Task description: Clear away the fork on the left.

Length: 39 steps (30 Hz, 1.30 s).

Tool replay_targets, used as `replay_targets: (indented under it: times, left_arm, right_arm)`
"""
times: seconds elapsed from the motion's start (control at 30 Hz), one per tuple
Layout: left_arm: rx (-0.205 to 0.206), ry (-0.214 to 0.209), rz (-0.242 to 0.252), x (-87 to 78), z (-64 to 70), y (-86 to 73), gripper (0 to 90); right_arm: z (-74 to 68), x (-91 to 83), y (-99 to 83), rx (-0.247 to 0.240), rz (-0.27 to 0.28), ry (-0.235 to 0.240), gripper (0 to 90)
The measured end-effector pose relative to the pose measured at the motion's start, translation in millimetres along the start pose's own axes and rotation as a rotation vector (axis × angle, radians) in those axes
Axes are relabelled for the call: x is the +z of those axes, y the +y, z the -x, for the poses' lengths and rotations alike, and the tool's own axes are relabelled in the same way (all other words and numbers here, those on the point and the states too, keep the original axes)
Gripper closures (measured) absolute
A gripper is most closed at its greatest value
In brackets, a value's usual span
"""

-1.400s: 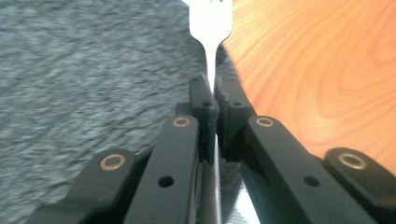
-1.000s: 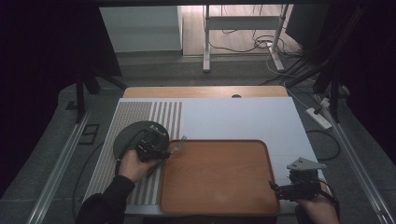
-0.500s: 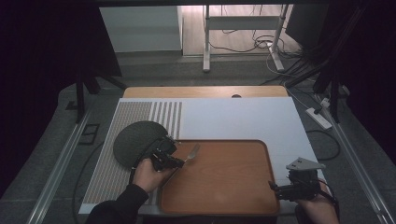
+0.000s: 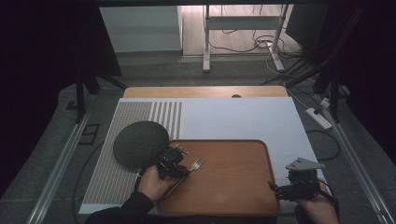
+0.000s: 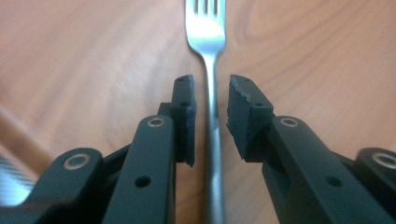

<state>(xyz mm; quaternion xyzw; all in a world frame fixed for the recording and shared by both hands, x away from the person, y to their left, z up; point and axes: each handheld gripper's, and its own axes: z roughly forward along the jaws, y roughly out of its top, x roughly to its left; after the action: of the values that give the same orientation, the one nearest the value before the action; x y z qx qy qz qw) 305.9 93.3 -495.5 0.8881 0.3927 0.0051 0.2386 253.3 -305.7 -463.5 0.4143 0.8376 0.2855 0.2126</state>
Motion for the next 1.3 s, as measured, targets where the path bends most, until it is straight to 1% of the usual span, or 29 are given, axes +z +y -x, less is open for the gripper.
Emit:
replay_targets:
  times: [0.03, 0.07, 0.1, 0.13, 0.17, 0.2, 0.23, 0.27, 0.33, 0.37, 0.43, 0.5, 0.53, 0.57, 0.67, 0.7, 0.73, 0.77, 0.8, 0.93, 1.0, 1.17, 1.23, 1.27, 1.3]
  left_arm:
    - [0.018, 0.015, 0.011, -1.7, 2.1, 1.4, 72.6]
    - [0.018, 0.015, 0.011, -1.7, 2.1, 1.4, 75.9]
    - [0.036, 0.016, 0.022, -2.1, 4.5, 2.6, 75.9]
    - [0.072, -0.013, 0.017, 1.1, 9.4, 4.3, 81.3]
    - [0.072, -0.013, 0.017, 1.1, 9.4, 4.3, 84.1]
    - [0.093, -0.036, -0.013, 8.2, 12.1, 5.0, 86.8]
    - [0.093, -0.036, -0.013, 8.2, 12.1, 5.0, 89.0]
    - [0.088, -0.033, -0.046, 14.4, 11.0, 4.6, 89.0]
    - [0.074, -0.039, -0.049, 15.8, 7.3, 3.6, 89.1]
    - [0.064, -0.033, -0.051, 15.2, 5.4, 3.5, 89.1]
    - [0.052, -0.009, -0.052, 13.6, 2.0, 2.2, 89.1]
    - [0.026, -0.014, -0.052, 11.7, -4.0, 0.1, 89.1]
    - [0.026, -0.014, -0.052, 11.7, -4.0, 0.1, 89.0]
    - [0.003, -0.016, -0.048, 10.0, -9.9, -2.6, 89.1]
    - [-0.04, -0.033, -0.036, 7.5, -18.3, -7.6, 89.0]
    - [-0.04, -0.033, -0.036, 7.5, -18.3, -7.6, 89.0]
    - [-0.059, -0.052, -0.032, 5.9, -23.9, -10.9, 89.0]
    - [-0.059, -0.052, -0.032, 5.9, -23.9, -10.9, 89.0]
    - [-0.074, -0.053, -0.031, 4.5, -27.4, -13.4, 89.0]
    - [-0.082, -0.043, -0.034, 2.4, -31.0, -16.3, 89.0]
    - [-0.099, -0.036, -0.032, 0.9, -34.2, -18.8, 88.9]
    - [-0.115, -0.026, -0.026, -1.2, -38.5, -22.3, 88.0]
    - [-0.118, -0.031, -0.023, -1.4, -39.3, -22.8, 86.2]
    - [-0.12, -0.043, -0.017, -1.7, -40.3, -23.5, 84.5]
    - [-0.121, -0.046, -0.013, -2.0, -40.4, -23.7, 83.0]
  right_arm:
    - [-0.1, 0.1, 0.1, -0.001, -0.002, 0.0, 0.0]
    - [-0.2, 0.3, 0.1, -0.002, -0.003, 0.0, 0.0]
    - [-0.2, 0.3, 0.1, -0.002, -0.003, 0.0, 0.0]
    - [-0.4, 0.5, 0.3, -0.004, -0.004, 0.0, 0.0]
    - [-0.4, 0.5, 0.3, -0.004, -0.004, 0.0, 0.0]
    - [-0.5, 0.4, 0.2, -0.005, -0.005, -0.001, 0.0]
    - [-0.5, 0.4, 0.2, -0.005, -0.005, -0.001, 0.0]
    - [-0.5, 0.3, 0.2, -0.004, -0.003, 0.0, 0.0]
    - [-0.2, 0.3, 0.1, -0.003, -0.003, 0.001, 0.0]
    - [-0.1, 0.3, 0.1, -0.002, -0.003, 0.001, 0.0]
    - [0.0, 0.4, 0.1, -0.003, -0.004, 0.002, 0.0]
    - [0.0, 0.4, 0.1, -0.003, -0.004, 0.002, 0.0]
    - [0.0, 0.3, 0.0, -0.003, -0.003, 0.003, 0.0]
    - [-0.1, 0.2, 0.0, -0.002, -0.002, 0.002, 0.0]
    - [-0.2, 0.1, 0.0, -0.003, -0.002, 0.002, 0.0]
    - [-0.2, 0.1, 0.0, -0.003, -0.002, 0.002, 0.0]
    - [-0.4, 0.1, 0.1, -0.005, -0.003, 0.002, 0.0]
    - [-0.4, 0.1, 0.1, -0.005, -0.003, 0.002, 0.0]
    - [-0.5, 0.1, 0.1, -0.006, -0.003, 0.002, 0.0]
    - [-0.5, 0.0, 0.1, -0.006, -0.002, 0.003, 0.0]
    - [-0.5, 0.0, 0.1, -0.006, -0.002, 0.003, 0.0]
    - [-0.7, 0.2, 0.1, -0.013, -0.004, 0.008, 0.0]
    - [-0.9, 0.3, 0.1, -0.014, -0.005, 0.008, 0.0]
    - [-0.9, 0.3, 0.2, -0.015, -0.007, 0.007, 0.0]
    - [-0.9, 0.3, 0.2, -0.014, -0.005, 0.008, 0.0]
